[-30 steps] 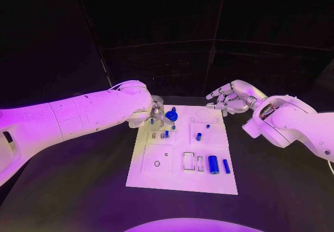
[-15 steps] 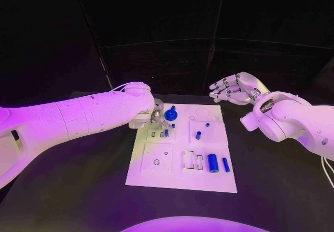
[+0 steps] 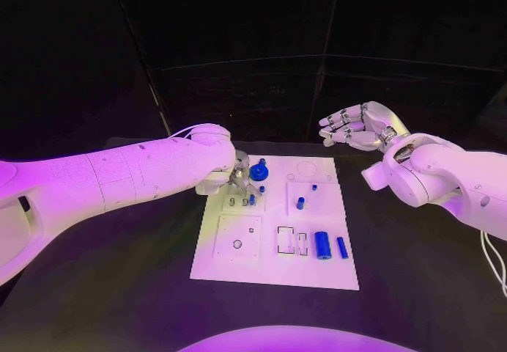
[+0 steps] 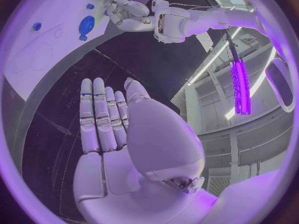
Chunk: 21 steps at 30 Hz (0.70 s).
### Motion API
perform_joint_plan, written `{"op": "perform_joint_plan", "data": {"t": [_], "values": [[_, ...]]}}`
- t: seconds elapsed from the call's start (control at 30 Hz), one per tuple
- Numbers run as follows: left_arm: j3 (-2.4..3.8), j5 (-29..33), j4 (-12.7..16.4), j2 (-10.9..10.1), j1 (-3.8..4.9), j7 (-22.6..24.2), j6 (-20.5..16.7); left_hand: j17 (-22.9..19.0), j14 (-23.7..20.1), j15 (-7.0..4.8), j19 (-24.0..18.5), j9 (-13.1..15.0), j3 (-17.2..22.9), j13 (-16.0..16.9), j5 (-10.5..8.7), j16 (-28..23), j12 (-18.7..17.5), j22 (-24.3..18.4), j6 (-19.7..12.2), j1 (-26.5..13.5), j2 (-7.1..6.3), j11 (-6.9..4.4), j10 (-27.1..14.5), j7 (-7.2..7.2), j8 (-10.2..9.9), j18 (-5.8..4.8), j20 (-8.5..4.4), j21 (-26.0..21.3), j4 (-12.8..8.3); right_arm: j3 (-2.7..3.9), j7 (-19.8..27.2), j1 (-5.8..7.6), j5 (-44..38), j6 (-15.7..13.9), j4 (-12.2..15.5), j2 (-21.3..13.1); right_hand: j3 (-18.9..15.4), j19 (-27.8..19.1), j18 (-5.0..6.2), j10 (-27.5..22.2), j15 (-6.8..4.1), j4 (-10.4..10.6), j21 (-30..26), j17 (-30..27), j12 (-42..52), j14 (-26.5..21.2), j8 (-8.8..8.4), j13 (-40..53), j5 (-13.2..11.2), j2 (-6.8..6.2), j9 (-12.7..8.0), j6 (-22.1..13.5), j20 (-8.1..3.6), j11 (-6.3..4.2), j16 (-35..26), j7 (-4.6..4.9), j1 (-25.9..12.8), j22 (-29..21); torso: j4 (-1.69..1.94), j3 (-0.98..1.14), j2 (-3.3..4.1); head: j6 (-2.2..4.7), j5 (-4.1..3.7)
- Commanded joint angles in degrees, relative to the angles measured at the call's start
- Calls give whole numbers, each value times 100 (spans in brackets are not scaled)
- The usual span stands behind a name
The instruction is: Assemble the parts on the task board
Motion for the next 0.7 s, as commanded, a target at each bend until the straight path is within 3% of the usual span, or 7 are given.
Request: {"op": "perform_joint_plan", "data": {"t": [0.03,0.7], "values": [[0,28,29,11,7,59,113,1508,615,-30,-9,6,-31,-3,-12,18,12,4,-24,17,60,5,-6,-3,22,-48,-10,27,-4,3,183,14,142,84,-44,35,46,63,15,43,-4,-5,-44,-18,-20,60,40,-35,47,-16,-8,-61,-7,-5,-46,41,46,-15,4,2,-3,-6,9],[-1,111,15,58,6,153,190,1508,615,-19,-38,168,155,13,-7,18,17,74,-117,367,267,13,-16,7,112,-49,8,68,-208,2,117,13,145,183,-153,121,104,92,11,44,1,1,-104,-64,-14,82,59,-134,81,-45,-10,-80,-8,1,-110,47,30,-49,1,4,0,-26,20]]}}
